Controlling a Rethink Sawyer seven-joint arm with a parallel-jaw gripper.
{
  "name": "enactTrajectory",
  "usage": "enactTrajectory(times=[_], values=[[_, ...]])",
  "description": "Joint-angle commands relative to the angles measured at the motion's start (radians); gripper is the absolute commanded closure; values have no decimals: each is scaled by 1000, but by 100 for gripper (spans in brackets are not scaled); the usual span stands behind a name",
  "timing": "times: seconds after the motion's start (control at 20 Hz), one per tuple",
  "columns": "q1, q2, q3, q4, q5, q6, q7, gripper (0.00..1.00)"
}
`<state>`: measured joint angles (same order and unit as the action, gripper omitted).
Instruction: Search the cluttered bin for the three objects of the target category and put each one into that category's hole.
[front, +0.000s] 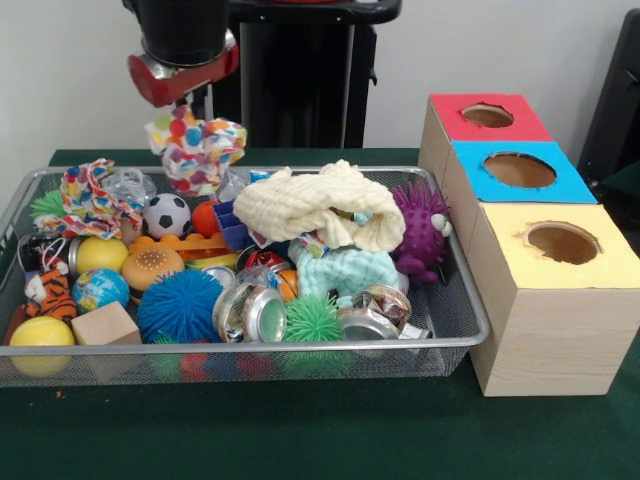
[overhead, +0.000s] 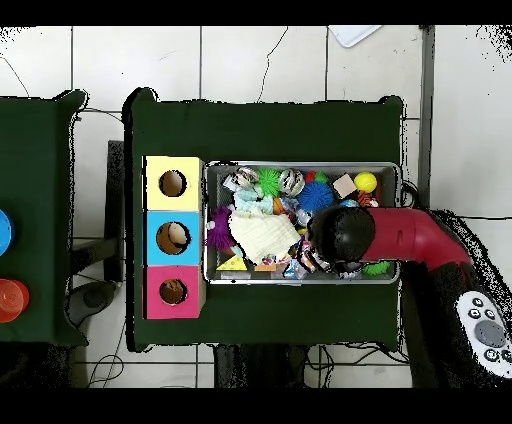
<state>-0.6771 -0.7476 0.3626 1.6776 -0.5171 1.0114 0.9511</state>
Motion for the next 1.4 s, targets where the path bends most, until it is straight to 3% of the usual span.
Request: enactTrajectory(times=[0.05,0.1,0.3,0.55,0.75,1.0,1.4], values=[[31,50,-57,167,96,-119,310,100],[39,54,-66,173,123,-140,305,0],[35,52,-66,198,156,-200,320,0],[29,16,-99,198,147,-220,265,0],[-24,20,-110,129,89,-205,132,0],[-109,69,-73,20,-8,-219,-52,0],[-206,151,21,-96,-85,-203,-186,0]])
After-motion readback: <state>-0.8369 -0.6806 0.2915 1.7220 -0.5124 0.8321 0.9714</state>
